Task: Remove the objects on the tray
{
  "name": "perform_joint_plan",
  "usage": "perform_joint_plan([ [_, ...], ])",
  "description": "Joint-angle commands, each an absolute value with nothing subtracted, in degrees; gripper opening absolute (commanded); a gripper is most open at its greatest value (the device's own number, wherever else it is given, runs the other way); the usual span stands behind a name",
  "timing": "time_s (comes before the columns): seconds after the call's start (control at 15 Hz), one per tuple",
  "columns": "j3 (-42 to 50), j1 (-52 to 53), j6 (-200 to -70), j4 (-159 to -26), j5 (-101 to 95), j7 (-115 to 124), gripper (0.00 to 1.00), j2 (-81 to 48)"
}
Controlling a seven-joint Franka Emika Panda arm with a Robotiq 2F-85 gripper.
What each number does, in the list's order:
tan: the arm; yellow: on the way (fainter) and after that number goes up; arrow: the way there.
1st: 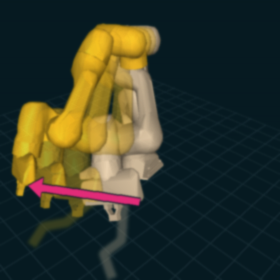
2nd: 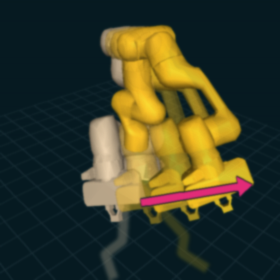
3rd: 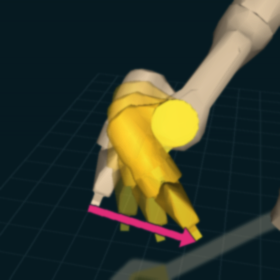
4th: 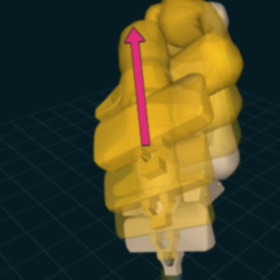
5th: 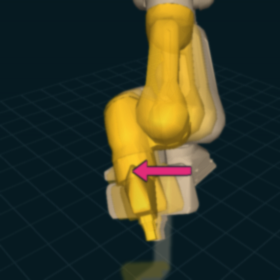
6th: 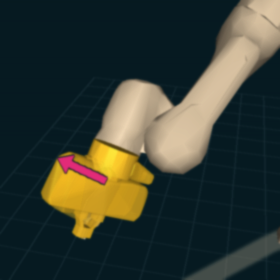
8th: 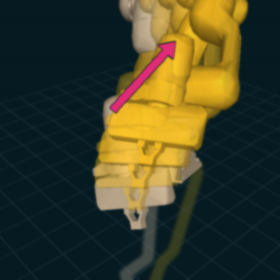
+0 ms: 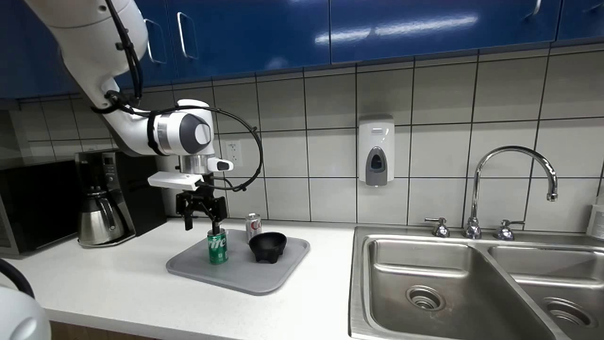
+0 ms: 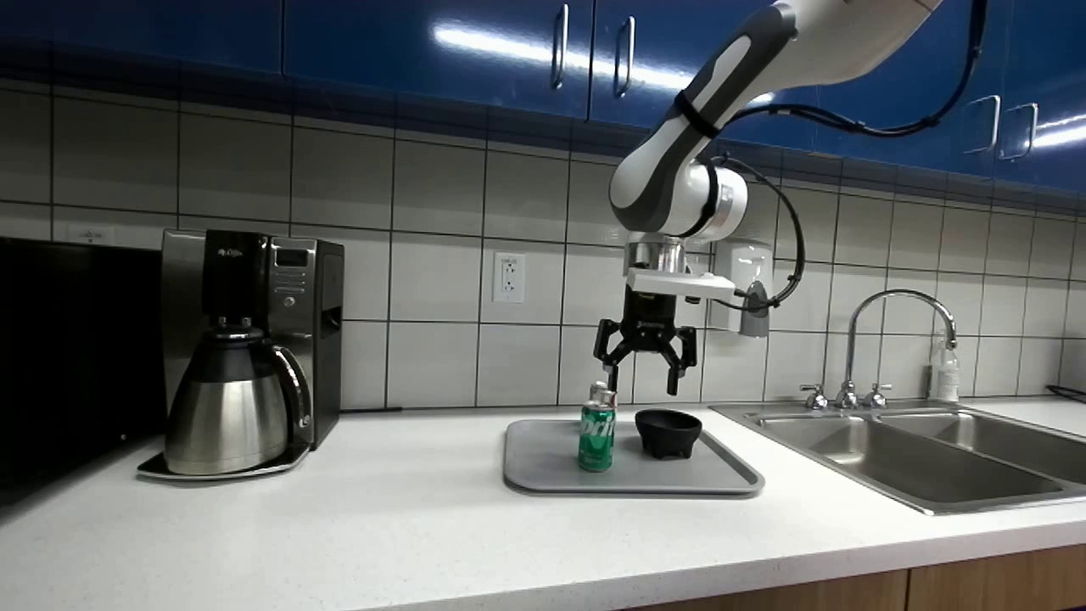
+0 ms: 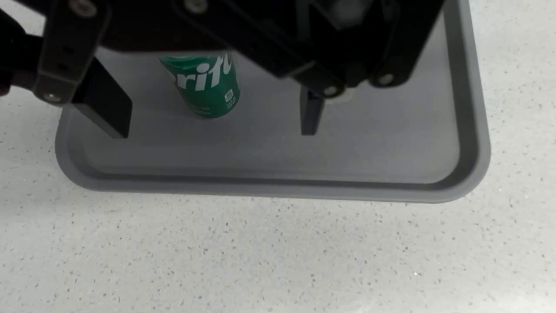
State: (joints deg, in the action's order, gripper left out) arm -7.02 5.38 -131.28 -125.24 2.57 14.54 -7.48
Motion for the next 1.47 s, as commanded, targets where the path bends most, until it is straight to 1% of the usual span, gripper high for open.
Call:
perform_joint_plan([
  [0.0, -6.3, 7.0, -129.8, -119.9, 0.0, 17.0, 1.0, -11.8],
  [1.4, -2.4, 11.7, -125.9, -102.7, -4.1, 18.1, 1.0, -28.3],
])
